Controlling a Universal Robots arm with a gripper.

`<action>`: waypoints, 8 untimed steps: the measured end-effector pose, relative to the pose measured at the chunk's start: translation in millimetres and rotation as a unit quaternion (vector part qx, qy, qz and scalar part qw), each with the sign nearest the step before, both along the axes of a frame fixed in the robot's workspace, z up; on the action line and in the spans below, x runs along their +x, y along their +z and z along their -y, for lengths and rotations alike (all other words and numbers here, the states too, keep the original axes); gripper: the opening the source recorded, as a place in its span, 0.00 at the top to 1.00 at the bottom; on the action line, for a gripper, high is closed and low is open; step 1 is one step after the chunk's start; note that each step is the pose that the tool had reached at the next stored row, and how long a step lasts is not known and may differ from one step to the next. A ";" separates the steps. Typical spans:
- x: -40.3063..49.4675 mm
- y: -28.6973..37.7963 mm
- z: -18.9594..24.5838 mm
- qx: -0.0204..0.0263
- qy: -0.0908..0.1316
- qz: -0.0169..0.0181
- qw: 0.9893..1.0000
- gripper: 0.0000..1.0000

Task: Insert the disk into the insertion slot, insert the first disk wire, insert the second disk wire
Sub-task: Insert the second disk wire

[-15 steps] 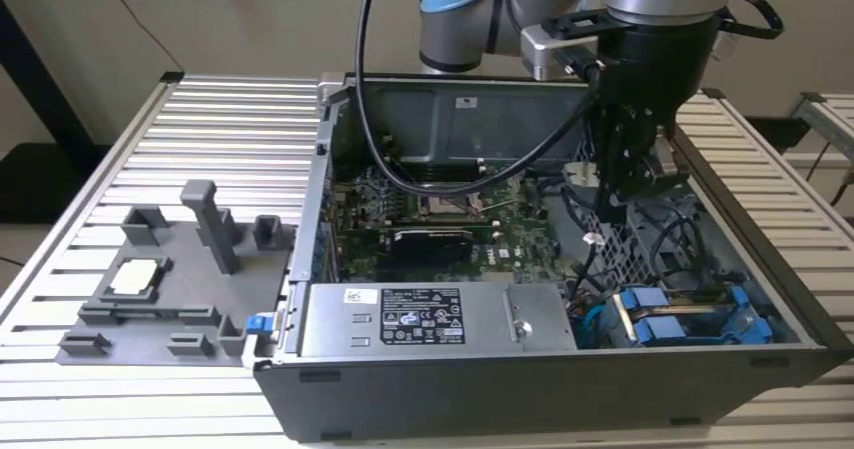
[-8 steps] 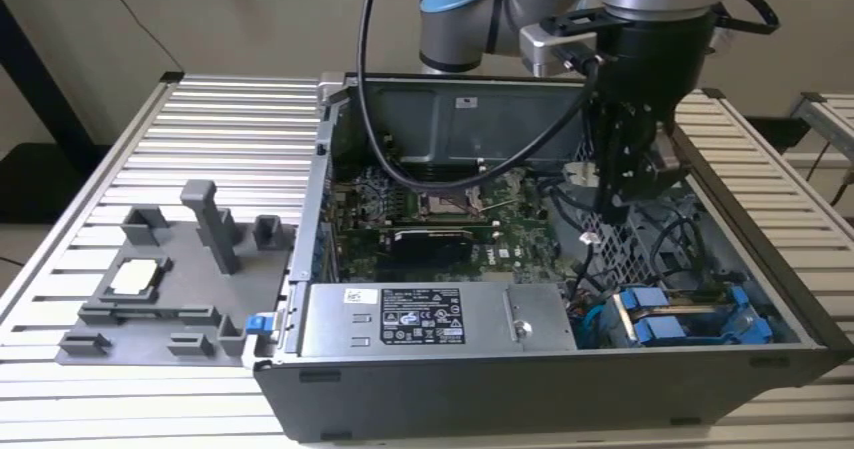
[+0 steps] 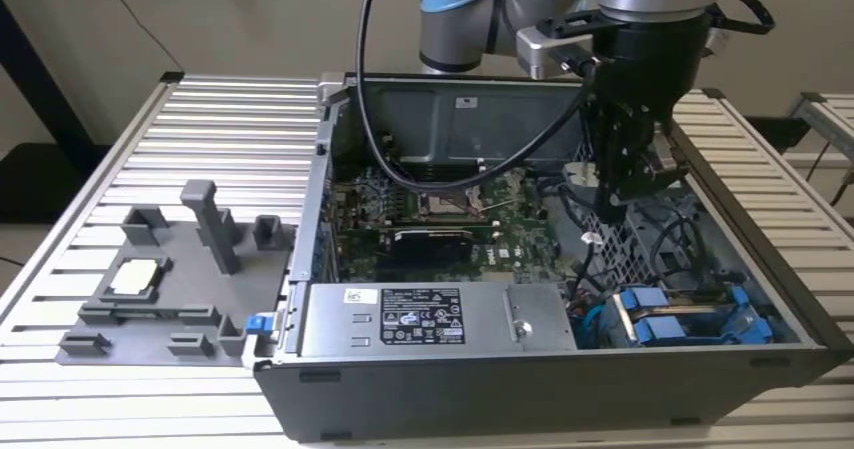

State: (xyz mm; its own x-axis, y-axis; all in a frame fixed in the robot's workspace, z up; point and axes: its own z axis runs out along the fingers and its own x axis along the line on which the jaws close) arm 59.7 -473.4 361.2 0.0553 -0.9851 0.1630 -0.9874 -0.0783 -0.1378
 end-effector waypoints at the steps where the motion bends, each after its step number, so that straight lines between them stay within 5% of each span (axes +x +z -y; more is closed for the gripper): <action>1: 0.0 0.0 0.0 0.000 0.000 0.000 1.000 0.84; 5: -0.1 -0.1 2.4 0.001 0.001 0.000 1.000 0.84; 8: 0.0 -0.3 10.2 0.001 0.001 0.000 1.000 0.84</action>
State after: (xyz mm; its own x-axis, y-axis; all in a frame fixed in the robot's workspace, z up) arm 59.7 -483.7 360.9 0.0565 -0.9853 0.1613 -0.9873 -0.0792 -0.1379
